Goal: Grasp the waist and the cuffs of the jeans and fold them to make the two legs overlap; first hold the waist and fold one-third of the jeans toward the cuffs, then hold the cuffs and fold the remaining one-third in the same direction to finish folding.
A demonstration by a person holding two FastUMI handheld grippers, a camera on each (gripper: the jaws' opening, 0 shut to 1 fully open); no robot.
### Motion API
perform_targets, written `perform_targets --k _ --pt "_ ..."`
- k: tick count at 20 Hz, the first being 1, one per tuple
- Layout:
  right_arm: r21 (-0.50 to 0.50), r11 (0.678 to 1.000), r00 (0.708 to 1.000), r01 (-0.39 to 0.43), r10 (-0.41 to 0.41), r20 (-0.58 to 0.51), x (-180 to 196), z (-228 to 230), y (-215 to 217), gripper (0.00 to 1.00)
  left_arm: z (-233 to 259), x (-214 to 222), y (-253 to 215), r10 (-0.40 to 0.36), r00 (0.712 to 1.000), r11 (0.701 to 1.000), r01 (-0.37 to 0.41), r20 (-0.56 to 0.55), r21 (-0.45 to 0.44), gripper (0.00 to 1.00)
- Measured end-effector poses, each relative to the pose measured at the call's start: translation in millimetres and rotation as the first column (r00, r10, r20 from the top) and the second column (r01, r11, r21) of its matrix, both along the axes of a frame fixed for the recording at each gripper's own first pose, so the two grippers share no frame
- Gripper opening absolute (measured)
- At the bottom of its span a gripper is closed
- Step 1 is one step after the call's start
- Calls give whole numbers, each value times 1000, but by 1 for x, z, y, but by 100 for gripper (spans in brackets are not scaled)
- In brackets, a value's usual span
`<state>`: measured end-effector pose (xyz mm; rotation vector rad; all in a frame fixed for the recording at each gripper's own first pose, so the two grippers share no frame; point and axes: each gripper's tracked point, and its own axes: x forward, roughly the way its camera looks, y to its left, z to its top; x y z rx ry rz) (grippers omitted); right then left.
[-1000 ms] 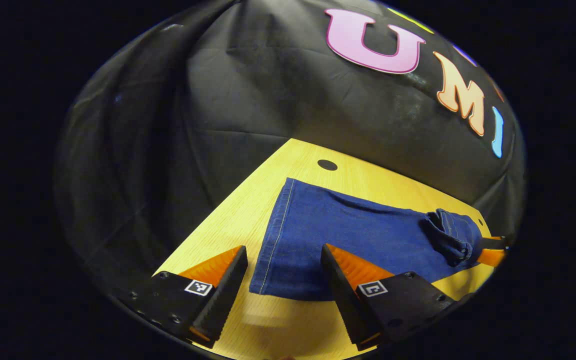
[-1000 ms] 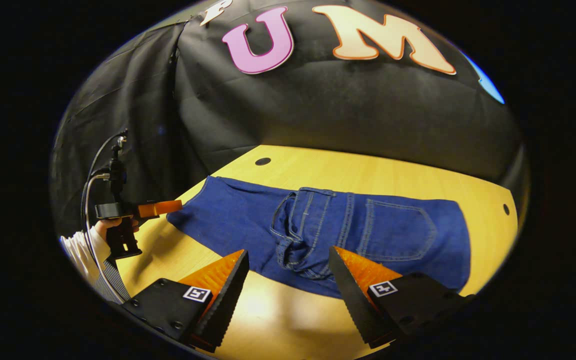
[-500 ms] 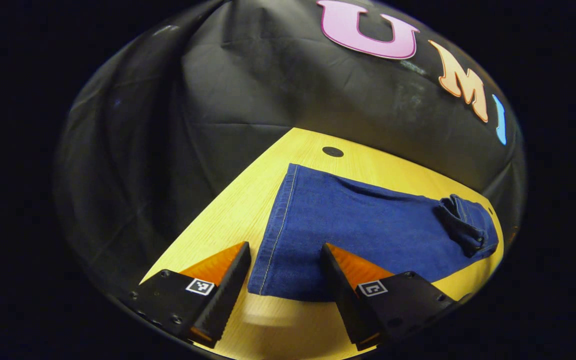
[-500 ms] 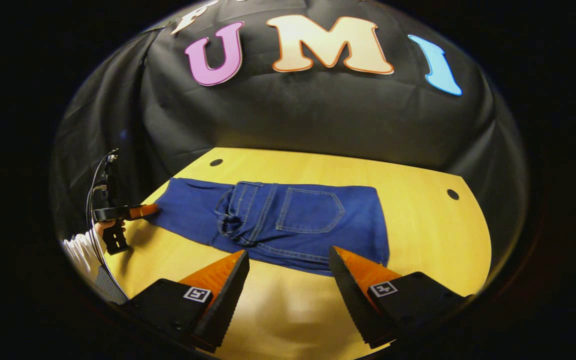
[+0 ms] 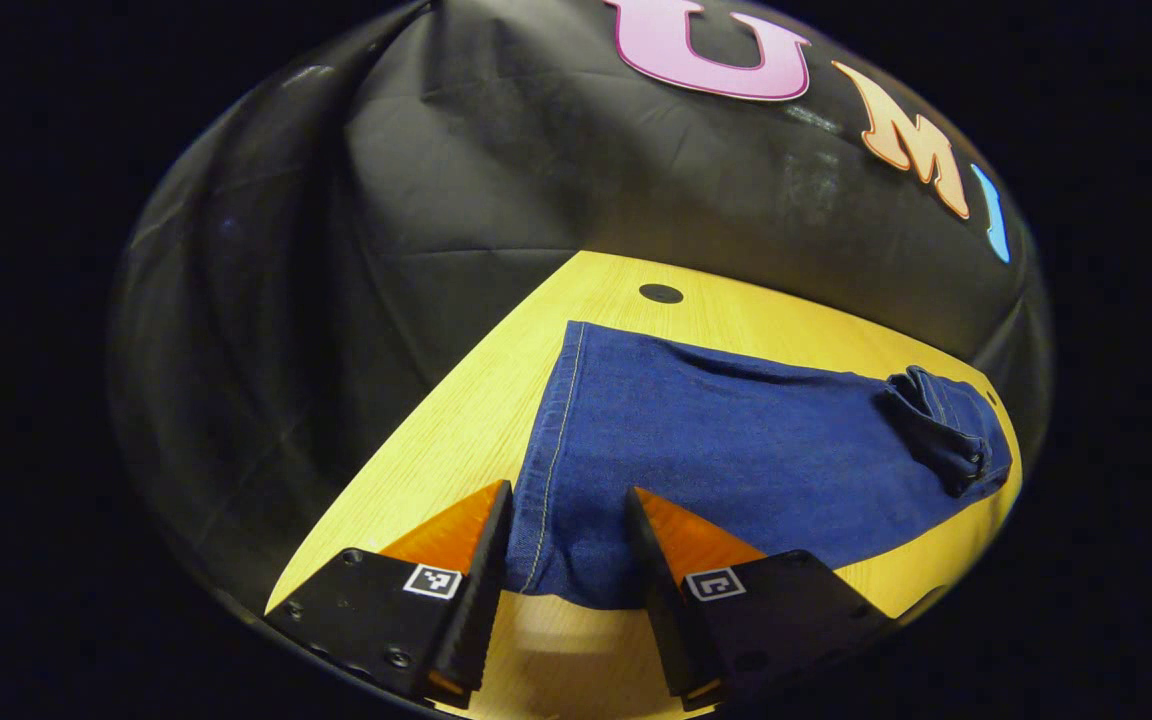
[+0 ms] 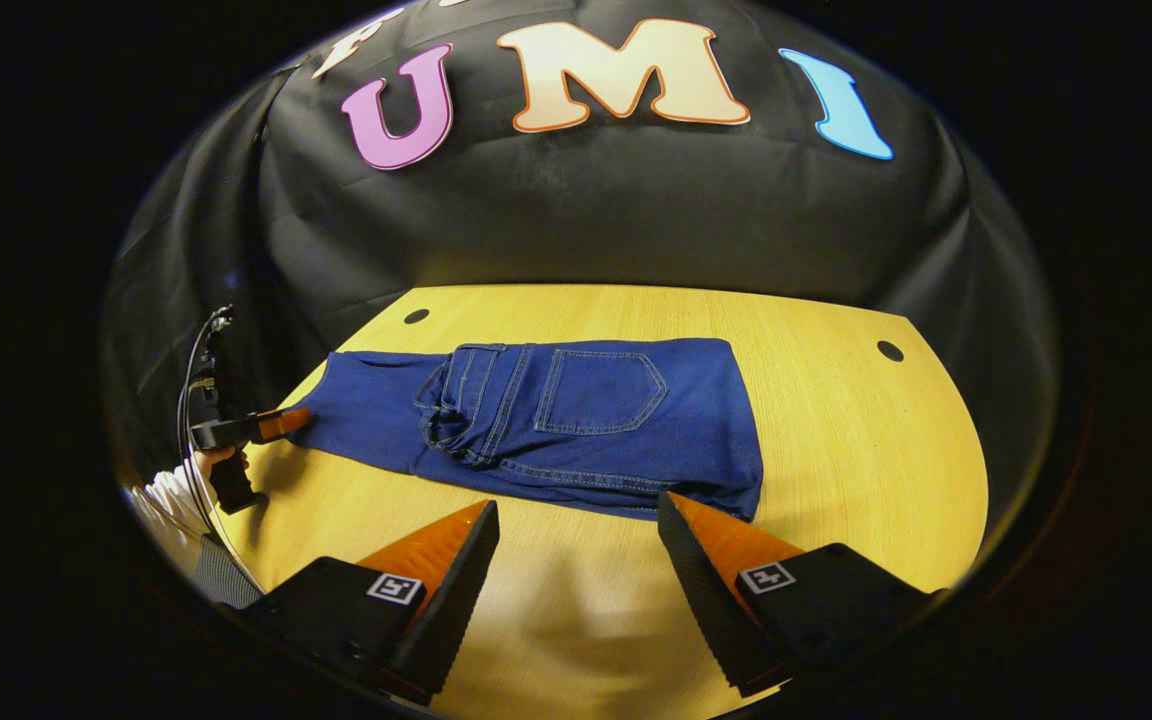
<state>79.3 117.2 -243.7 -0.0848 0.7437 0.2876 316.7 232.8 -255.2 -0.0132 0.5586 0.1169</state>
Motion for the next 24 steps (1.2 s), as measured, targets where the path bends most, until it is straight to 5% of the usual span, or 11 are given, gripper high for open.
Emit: perform_targets --k 3,5,9,15,18,24 --pt "6 1000 1000 21 -21 7 3 4 -6 95 2 3 -9 9 1000 999 -8 17 -53 21" --pt "10 999 999 32 -32 12 4 7 -11 99 1 4 -10 7 1000 1000 -7 -8 -25 12" --pt "22 998 997 66 -66 26 9 16 -27 99 23 10 -22 30 999 999 -30 19 -14 5" --pt "-16 996 996 84 -84 40 8 27 -64 99 90 18 -140 -128 981 978 149 142 -149 4" --pt "3 996 995 92 -92 33 6 29 -77 99 127 24 -221 -221 954 944 261 202 -202 4" --pt "29 995 995 92 -92 29 11 31 -110 95 172 36 -361 -411 876 876 456 251 -159 4"
